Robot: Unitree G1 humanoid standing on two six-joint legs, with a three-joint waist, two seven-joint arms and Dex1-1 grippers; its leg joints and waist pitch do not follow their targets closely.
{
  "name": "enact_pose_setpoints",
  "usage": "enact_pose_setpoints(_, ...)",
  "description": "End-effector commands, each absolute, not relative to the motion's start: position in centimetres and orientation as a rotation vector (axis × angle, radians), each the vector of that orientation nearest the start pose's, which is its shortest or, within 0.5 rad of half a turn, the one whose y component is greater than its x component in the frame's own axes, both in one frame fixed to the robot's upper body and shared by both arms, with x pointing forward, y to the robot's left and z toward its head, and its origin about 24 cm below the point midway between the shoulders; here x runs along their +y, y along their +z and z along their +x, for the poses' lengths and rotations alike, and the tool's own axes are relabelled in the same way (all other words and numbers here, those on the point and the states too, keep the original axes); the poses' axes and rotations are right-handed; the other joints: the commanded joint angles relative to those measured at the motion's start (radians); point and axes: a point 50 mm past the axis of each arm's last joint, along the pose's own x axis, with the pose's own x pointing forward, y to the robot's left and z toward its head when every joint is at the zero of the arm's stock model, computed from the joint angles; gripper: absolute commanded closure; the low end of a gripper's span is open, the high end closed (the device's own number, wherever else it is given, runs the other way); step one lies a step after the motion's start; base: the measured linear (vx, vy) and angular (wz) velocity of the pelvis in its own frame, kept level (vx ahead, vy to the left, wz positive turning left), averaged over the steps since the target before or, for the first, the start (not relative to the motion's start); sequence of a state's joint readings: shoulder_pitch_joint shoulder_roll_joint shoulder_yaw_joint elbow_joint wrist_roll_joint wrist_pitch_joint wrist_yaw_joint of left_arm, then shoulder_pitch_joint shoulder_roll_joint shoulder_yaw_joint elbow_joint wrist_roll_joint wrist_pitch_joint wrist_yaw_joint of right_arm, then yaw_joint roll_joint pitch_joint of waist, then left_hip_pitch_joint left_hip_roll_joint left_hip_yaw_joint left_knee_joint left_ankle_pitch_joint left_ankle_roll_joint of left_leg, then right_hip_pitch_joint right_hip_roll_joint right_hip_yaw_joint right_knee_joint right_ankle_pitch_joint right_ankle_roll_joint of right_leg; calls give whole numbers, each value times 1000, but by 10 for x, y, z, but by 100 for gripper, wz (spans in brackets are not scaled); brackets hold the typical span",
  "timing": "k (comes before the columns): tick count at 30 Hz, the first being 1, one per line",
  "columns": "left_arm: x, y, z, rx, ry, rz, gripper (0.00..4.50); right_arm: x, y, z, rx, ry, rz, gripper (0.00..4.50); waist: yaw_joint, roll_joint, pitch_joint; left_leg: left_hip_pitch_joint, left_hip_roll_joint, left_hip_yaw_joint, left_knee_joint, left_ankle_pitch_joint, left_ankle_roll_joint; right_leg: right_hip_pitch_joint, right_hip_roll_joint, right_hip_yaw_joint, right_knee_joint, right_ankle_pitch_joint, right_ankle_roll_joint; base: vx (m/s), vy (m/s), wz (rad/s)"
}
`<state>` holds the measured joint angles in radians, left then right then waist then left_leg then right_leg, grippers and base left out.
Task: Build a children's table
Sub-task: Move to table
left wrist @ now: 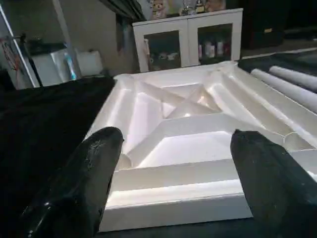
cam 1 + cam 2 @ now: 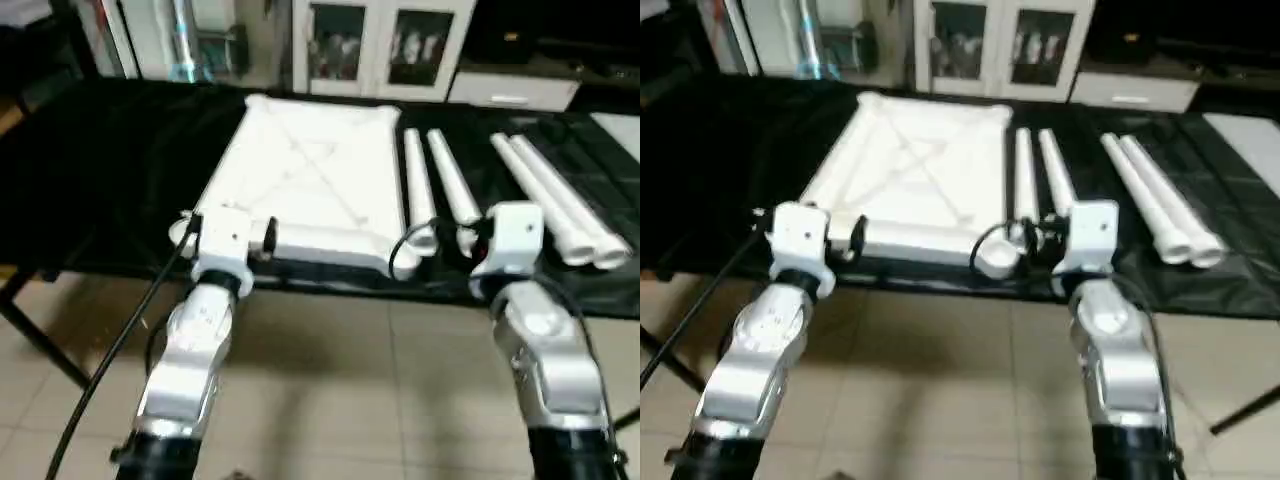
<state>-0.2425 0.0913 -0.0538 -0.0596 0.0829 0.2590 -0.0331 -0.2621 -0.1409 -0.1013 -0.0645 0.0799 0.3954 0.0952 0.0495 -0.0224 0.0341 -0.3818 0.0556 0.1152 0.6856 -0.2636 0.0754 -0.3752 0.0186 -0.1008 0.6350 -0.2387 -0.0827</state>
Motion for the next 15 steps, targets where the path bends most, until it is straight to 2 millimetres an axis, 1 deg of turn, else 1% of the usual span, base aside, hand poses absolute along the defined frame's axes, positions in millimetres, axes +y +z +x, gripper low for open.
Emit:
enact_pose_setpoints(1,147,90,297,-18,-52,207,60,-172,92,300,72,72,-31,0,33,-2,-57,-57,113,-69,8,-59,80,112,-327,215,-154,-241,138,-50,-64,-6)
enact_pose_setpoints(2,149,89,298,-2,-36,200,60,-171,92,300,75,77,-29,0,42,-1,-51,-68,114,-84,39,-51,33,109,-347,225,-154,-242,77,0,0,0)
enact_pose_setpoints(3,151,88,299,14,-27,188,60,-171,91,300,79,80,-35,0,48,-8,-40,-58,91,-75,35,-11,-18,88,-291,185,-157,-276,38,0,0,0)
enact_pose_setpoints(4,152,88,300,21,-33,164,60,-170,92,300,82,80,-44,0,55,-2,-35,-27,72,-52,-20,76,-31,66,-195,122,-161,-309,15,0,0,0)
enact_pose_setpoints(5,152,88,300,19,-41,152,60,-169,93,301,84,79,-49,0,55,5,-33,-11,86,-45,-59,96,-18,61,-167,101,-162,-316,10,-42,85,9)
enact_pose_setpoints(6,153,88,300,24,-35,145,60,-169,94,301,81,78,-56,0,52,43,-42,35,160,-56,-127,92,4,35,-110,62,-133,-264,9,-42,85,9)
enact_pose_setpoints(7,153,89,300,17,-42,136,60,-169,95,301,77,78,-57,0,35,52,-42,67,230,-77,-147,6,18,12,-105,59,-110,-215,6,-41,133,15)
enact_pose_setpoints(8,153,89,300,15,-44,139,60,-169,96,300,73,80,-53,0,16,70,-47,54,295,-101,-187,-104,19,29,-123,56,-43,-76,-32,-39,132,13)
enact_pose_setpoints(9,152,88,300,14,-50,149,60,-169,96,300,69,80,-48,0,15,72,-44,51,294,-92,-191,-151,9,20,-126,58,-34,-42,-41,-39,132,13)
enact_pose_setpoints(10,151,88,298,7,-65,153,60,-170,96,300,69,78,-43,0,11,51,-36,53,234,-43,-178,-244,-44,20,-157,75,-76,-28,-83,-19,96,14)
enact_pose_setpoints(11,149,87,298,3,-75,155,60,-170,95,299,74,79,-35,0,15,41,-33,46,207,-21,-170,-251,-72,24,-169,84,-94,-58,-100,-14,68,11)
enact_pose_setpoints(12,145,88,295,-1,-104,149,60,-171,93,300,81,82,-32,0,29,33,-34,40,178,6,-159,-212,-102,32,-182,90,-108,-152,-101,-14,68,11)
enact_pose_setpoints(13,143,88,293,-7,-120,152,60,-171,91,300,86,84,-37,0,32,21,-34,38,180,16,-161,-189,-109,38,-184,89,-116,-245,-74,-19,56,5)
enact_pose_setpoints(14,143,88,293,-7,-120,152,60,-171,91,300,86,84,-37,0,33,27,-31,41,183,16,-165,-208,-116,35,-181,88,-117,-297,-58,0,0,0)
enact_pose_setpoints(15,142,88,292,-8,-126,148,60,-171,90,301,89,85,-40,0,28,27,-25,59,184,19,-173,-304,-135,26,-171,80,-127,-418,-20,0,0,0)
